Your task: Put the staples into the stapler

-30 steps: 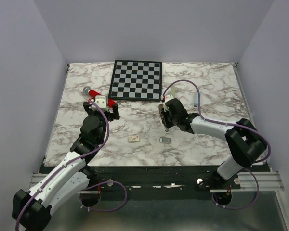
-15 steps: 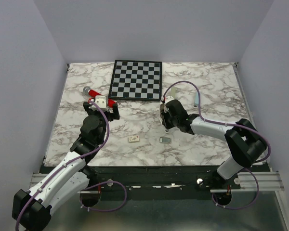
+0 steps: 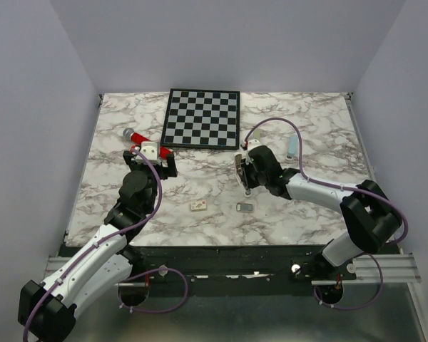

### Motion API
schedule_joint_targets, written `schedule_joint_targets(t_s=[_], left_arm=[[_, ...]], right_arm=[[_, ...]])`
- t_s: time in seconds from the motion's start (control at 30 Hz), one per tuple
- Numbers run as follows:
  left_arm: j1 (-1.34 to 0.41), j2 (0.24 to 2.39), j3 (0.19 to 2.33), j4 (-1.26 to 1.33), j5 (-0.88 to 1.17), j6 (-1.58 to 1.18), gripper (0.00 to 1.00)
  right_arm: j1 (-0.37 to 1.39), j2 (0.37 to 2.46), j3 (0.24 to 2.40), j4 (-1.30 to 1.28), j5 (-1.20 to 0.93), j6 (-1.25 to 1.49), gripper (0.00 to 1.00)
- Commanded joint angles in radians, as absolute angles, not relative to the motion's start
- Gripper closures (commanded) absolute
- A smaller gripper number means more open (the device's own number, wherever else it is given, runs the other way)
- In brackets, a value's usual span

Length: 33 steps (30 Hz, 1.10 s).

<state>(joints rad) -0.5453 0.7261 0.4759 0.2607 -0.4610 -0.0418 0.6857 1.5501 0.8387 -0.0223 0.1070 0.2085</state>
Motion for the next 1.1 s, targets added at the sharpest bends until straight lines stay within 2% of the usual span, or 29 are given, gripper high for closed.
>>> schedule_joint_targets(t_s=[0.0, 1.07], left_arm=[[-0.545, 0.722, 0.466, 0.281, -0.468, -0.043, 0.03], [-0.545, 0.710, 0.465, 0.281, -0.460, -0.048, 0.03]], right_arm=[[0.678, 1.537, 0.851, 0.021, 0.130, 0.195, 0.92], [0.675, 1.578, 0.781, 0.067, 0.118, 0.206, 0.92]])
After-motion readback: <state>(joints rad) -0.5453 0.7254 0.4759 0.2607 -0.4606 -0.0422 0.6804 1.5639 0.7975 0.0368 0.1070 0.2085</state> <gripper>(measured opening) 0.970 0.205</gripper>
